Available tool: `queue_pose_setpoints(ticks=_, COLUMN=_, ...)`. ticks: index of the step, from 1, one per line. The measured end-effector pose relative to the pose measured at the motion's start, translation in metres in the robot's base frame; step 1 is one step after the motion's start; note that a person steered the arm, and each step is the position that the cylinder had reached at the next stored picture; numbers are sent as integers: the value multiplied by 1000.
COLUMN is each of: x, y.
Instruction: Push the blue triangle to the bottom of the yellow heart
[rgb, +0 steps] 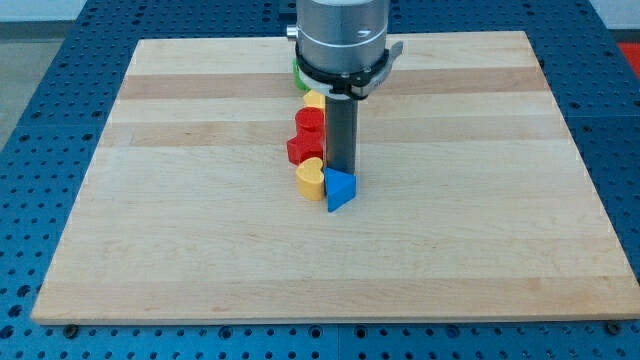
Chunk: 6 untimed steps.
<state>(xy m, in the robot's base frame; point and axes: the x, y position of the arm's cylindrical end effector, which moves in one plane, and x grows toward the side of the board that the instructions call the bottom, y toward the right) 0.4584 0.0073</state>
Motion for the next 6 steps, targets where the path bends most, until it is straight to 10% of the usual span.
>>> queue_pose_setpoints(ticks=6, x=64, y=28)
